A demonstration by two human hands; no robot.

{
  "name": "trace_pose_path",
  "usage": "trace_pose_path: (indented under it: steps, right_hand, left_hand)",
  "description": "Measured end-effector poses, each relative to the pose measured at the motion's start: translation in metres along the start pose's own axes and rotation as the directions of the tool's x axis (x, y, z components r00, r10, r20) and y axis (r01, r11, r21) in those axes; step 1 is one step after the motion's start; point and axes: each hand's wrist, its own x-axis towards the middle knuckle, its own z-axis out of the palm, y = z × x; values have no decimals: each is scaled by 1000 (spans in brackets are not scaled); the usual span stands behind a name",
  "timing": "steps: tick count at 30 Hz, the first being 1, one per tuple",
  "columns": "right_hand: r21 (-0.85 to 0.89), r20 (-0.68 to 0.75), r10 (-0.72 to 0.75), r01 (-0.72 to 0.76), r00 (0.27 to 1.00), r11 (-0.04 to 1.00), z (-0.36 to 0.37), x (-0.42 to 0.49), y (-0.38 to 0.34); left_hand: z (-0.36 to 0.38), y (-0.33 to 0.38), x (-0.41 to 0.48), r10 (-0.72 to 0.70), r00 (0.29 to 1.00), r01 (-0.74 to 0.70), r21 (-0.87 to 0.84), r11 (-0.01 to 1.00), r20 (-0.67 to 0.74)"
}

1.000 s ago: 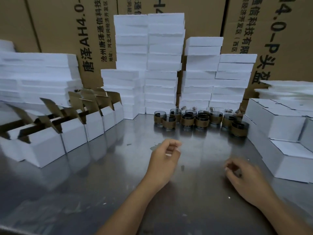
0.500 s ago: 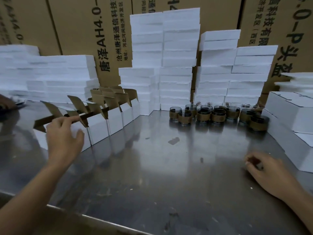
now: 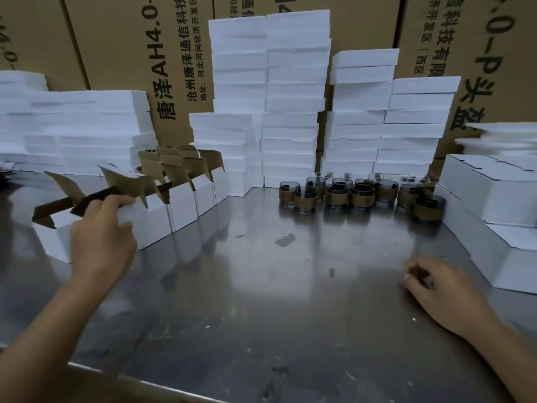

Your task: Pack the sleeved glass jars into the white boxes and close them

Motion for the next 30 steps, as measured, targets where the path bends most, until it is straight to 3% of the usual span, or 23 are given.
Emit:
trace_pose_path:
  steps: [3, 7, 14, 19, 30]
  right_hand:
    - [-2, 3, -10, 10, 1000, 1000, 2, 1, 2]
    - [21, 6, -16, 16, 1000, 1000, 2, 2, 4]
    - [-36, 30, -35, 36, 999, 999, 3, 4, 5]
    - [-36, 47, -42, 43, 998, 998, 6, 6, 12]
    - [-51, 37, -95, 96, 995, 994, 13, 11, 18]
  left_hand:
    - [-7, 51, -11, 135, 988, -143, -124, 982, -70]
    - [5, 126, -34, 272, 961, -272, -317, 909, -45]
    - [60, 220, -90, 253, 960, -145, -566, 811, 116]
    - [75, 257, -106, 243, 945, -67, -597, 799, 219]
    - [95, 302, -114, 318, 901, -92, -586, 805, 296]
